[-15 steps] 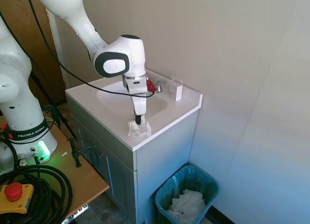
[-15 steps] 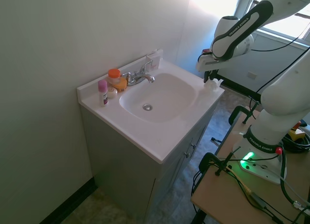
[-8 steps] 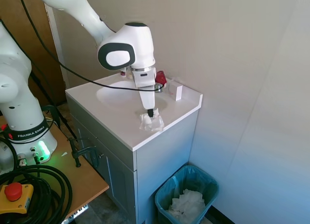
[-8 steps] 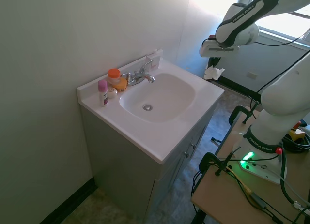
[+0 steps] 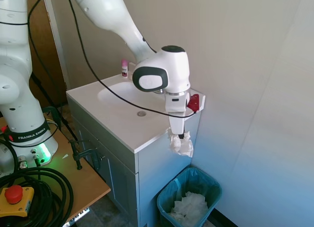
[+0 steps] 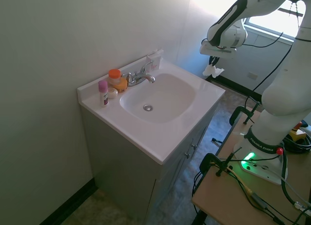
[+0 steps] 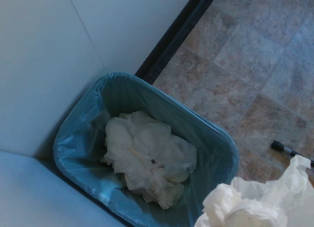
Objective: Throw the tissue in the trash bin
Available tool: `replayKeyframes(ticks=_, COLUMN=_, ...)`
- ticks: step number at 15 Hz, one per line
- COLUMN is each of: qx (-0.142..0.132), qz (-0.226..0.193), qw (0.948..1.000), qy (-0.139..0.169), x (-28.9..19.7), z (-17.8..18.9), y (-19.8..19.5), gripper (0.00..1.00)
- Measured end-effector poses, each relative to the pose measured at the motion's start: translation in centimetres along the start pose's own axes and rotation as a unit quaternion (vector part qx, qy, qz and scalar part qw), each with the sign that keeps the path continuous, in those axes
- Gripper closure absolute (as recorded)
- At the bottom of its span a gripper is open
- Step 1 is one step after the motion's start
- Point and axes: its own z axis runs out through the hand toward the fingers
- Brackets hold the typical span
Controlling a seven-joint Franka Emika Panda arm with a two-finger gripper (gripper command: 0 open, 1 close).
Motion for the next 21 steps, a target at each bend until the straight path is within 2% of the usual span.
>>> replayKeyframes(ticks=3, qx=-0.016, qz=0.002, qw=0.9998, qy=0.006, x=-1.3, z=3.8, y=-3.3, gripper=1.00)
replayKeyframes(ticks=7, qx=-0.041, qz=0.018, qw=0.9989, qy=0.009, x=0.1, z=7.2, y=-4.2, gripper=1.00)
replayKeyframes(ticks=8, qx=-0.046, qz=0.020, qw=0.9987, qy=0.008, x=0.1, z=7.8, y=-4.4, gripper=0.00)
replayKeyframes(ticks=14, qx=-0.062, qz=0.020, qw=0.9979, qy=-0.004, x=1.5, z=9.6, y=-3.5, gripper=0.00)
replayKeyframes(ticks=21, qx=-0.062, qz=0.011, qw=0.9980, qy=-0.010, x=2.5, z=9.7, y=-3.3, gripper=0.00)
